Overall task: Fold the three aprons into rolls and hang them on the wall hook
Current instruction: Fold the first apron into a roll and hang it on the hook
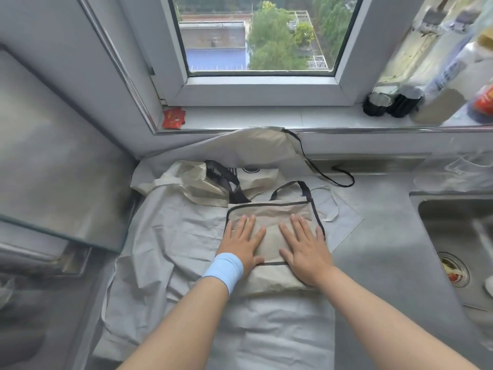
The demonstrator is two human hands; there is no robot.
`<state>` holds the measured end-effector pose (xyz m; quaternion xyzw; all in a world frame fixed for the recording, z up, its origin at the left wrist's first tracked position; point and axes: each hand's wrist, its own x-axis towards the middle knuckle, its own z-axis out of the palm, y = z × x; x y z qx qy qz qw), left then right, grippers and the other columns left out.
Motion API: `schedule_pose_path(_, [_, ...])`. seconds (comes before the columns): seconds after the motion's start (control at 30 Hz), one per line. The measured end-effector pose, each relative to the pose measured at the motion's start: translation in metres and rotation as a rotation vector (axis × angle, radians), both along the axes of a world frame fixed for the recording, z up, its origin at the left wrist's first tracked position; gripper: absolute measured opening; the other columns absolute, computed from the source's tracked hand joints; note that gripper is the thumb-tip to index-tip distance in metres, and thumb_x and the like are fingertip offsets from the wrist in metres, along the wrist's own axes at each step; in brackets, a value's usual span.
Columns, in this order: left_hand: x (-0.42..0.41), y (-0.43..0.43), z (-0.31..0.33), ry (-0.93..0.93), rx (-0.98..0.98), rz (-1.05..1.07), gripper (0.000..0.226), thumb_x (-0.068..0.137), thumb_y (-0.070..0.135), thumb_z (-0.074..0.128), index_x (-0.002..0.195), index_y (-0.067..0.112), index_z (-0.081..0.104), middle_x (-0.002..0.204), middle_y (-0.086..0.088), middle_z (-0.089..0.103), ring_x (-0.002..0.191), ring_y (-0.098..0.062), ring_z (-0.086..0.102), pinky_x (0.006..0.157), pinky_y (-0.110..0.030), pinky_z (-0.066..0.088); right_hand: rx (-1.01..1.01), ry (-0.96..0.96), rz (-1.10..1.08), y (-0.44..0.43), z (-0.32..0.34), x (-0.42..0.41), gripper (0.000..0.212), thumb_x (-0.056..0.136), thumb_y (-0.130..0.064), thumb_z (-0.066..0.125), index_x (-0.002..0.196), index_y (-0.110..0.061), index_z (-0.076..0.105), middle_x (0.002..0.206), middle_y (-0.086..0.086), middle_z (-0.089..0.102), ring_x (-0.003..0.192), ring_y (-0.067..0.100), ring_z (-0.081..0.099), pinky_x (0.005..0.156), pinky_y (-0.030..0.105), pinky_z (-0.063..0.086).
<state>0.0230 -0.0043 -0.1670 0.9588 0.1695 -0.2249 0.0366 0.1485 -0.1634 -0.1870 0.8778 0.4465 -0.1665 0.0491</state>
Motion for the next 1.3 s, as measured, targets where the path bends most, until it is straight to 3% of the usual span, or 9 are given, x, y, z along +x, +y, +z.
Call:
schedule_pose_path(0.13, [-0.002,-0.019,0.001,-0.119,-0.012,-0.056,0.065,0.097,0.033,0.04,0.154,0.022,0.01,0.162,-0.004,-0.005,0.149,-0.025,-0.003,0.12,-0.046,0.003,0.061,-0.056,-0.008,0.001,0.001,-0.013,0.07,0.088,-0.05,0.023,0.153,-0.024,0.029,0.161,0.013,0.016,0.149,0.03,0.015,0.116,0.05,0.001])
schedule_pose_path(0.23, [-0.011,-0.035,-0.005,-0.116,-0.117,0.028,0.069,0.097,0.052,0.033,0.154,0.027,0.004,0.162,0.002,-0.009,0.149,-0.019,-0.008,0.119,-0.046,0.0,0.078,0.003,0.02,-0.011,0.001,-0.015,0.076,0.083,-0.055,0.006,0.156,-0.03,0.001,0.162,0.006,-0.013,0.149,0.021,-0.014,0.117,0.044,-0.013])
schedule_pose_path(0.37, [-0.028,-0.041,-0.017,-0.096,-0.071,-0.009,0.077,0.094,0.063,0.03,0.153,0.032,-0.009,0.16,0.002,-0.02,0.147,-0.019,-0.018,0.119,-0.047,-0.009,0.056,0.039,0.086,-0.037,-0.001,-0.012,0.081,0.081,-0.063,-0.001,0.154,-0.029,-0.009,0.158,0.002,-0.022,0.147,0.017,-0.02,0.113,0.033,-0.02])
schedule_pose_path(0.57, [-0.032,-0.054,0.001,-0.16,-0.002,0.024,0.071,0.089,0.059,0.047,0.149,0.034,0.019,0.16,-0.001,0.007,0.146,-0.025,0.005,0.117,-0.046,0.011,0.182,-0.06,0.379,-0.05,0.016,-0.017,0.056,0.084,-0.048,0.043,0.13,-0.018,0.055,0.14,0.015,0.05,0.129,0.037,0.048,0.107,0.042,0.028])
schedule_pose_path(0.73, [-0.039,-0.053,0.019,-0.167,-0.119,0.067,0.055,0.08,0.062,0.053,0.125,0.032,0.045,0.131,0.002,0.037,0.124,-0.023,0.035,0.098,-0.039,0.033,0.082,0.047,0.501,-0.064,0.038,-0.027,0.068,0.067,-0.057,0.051,0.128,-0.026,0.048,0.122,0.004,0.047,0.107,0.024,0.046,0.087,0.041,0.044])
schedule_pose_path(0.93, [-0.046,-0.049,0.043,0.018,-0.259,0.047,0.083,0.069,0.056,0.071,0.141,0.031,0.037,0.141,0.003,0.039,0.129,-0.022,0.041,0.104,-0.034,0.036,0.122,0.073,0.387,-0.056,0.052,-0.025,0.021,0.084,-0.028,0.049,0.093,-0.016,0.064,0.104,0.003,0.065,0.093,0.031,0.061,0.07,0.036,0.046])
schedule_pose_path(1.1, [-0.033,-0.042,0.071,0.086,-0.355,0.158,0.029,0.085,0.02,0.057,0.112,0.021,0.065,0.117,-0.003,0.055,0.103,-0.028,0.059,0.084,-0.027,0.046,0.263,0.182,0.185,-0.051,0.088,-0.01,0.018,0.074,-0.028,0.054,0.063,-0.014,0.048,0.06,0.002,0.054,0.064,0.025,0.046,0.053,0.034,0.036])
schedule_pose_path(1.23, [-0.025,-0.024,0.093,0.118,-0.453,0.261,0.01,0.081,0.032,0.062,0.077,0.022,0.064,0.062,0.002,0.049,0.049,-0.018,0.04,0.041,-0.013,0.035,0.083,0.52,-0.021,-0.051,0.112,0.015,0.017,0.069,-0.035,0.063,0.085,-0.029,0.068,0.068,-0.012,0.063,0.063,0.01,0.059,0.058,0.027,0.049])
schedule_pose_path(1.3, [-0.021,-0.009,0.094,0.106,-0.498,0.298,0.011,0.075,0.033,0.063,0.071,0.022,0.064,0.056,0.004,0.043,0.05,-0.018,0.036,0.044,-0.013,0.038,0.069,0.673,-0.104,-0.051,0.114,0.028,0.022,0.067,-0.027,0.062,0.087,-0.029,0.07,0.064,-0.009,0.06,0.056,0.011,0.056,0.054,0.026,0.045])
